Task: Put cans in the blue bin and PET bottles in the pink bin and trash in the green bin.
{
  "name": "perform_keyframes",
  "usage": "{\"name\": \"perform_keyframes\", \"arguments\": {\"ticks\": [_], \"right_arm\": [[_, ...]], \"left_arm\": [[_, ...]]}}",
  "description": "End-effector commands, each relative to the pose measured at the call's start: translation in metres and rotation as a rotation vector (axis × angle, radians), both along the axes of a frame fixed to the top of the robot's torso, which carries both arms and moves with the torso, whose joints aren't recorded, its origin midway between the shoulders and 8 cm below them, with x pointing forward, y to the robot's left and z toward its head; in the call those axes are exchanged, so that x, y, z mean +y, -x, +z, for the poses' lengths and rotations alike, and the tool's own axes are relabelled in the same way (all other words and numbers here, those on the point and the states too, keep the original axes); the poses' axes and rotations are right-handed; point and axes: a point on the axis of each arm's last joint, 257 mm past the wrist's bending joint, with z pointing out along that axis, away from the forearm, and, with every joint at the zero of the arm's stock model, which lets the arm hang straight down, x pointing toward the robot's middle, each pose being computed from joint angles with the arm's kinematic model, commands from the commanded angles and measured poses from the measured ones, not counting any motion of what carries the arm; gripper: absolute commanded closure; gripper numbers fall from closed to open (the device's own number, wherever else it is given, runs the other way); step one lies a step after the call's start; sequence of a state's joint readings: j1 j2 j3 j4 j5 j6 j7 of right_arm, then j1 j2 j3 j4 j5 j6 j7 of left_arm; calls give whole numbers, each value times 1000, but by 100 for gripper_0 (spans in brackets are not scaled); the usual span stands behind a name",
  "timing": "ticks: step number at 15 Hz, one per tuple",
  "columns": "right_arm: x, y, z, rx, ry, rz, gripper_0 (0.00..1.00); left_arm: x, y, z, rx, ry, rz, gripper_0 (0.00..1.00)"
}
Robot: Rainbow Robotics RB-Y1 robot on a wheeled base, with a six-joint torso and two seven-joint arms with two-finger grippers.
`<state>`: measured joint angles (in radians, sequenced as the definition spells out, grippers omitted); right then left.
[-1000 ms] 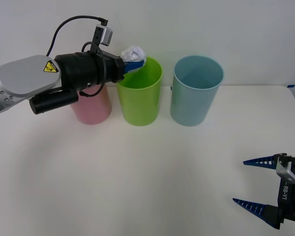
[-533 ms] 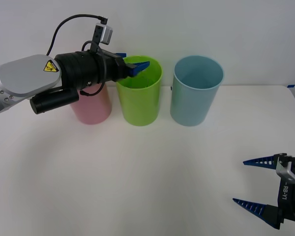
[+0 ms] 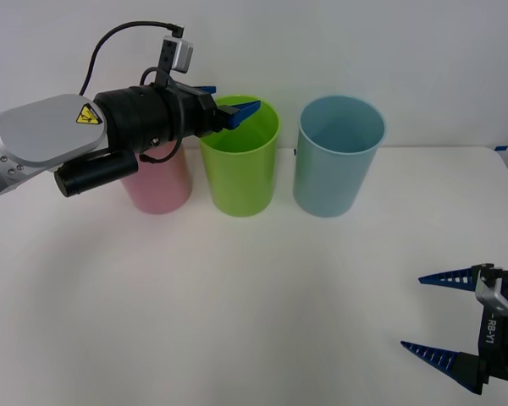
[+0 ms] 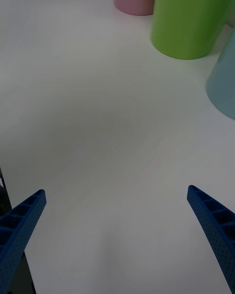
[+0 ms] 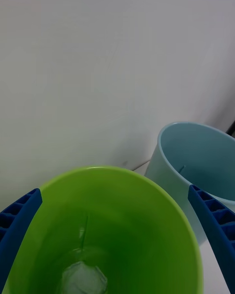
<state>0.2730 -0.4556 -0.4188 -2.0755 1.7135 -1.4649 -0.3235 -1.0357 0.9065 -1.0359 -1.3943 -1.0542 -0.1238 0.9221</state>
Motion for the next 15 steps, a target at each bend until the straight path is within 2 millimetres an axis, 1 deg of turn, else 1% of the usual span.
{"name": "perform_keyframes", "arguments": {"ticks": [1,4,6,9,12,13,15], "right_arm": [[0,0,0,0,0,0,0],[0,0,0,0,0,0,0],[0,0,0,0,0,0,0],[0,0,0,0,0,0,0],[0,0,0,0,0,0,0],[0,0,0,0,0,0,0],[0,0,0,0,0,0,0]], "left_arm": [[0,0,0,-3,-2,1,0],[1,-1,1,-4,1,3,0],[-5,2,9,-22,21,1,0],[-11,4,35,-65,50,-11,0],[-10,8,59,-95,97,-13,0],[-7,11,73,-110,132,-12,0],[-5,19,92,-117,164,-41,0]]}}
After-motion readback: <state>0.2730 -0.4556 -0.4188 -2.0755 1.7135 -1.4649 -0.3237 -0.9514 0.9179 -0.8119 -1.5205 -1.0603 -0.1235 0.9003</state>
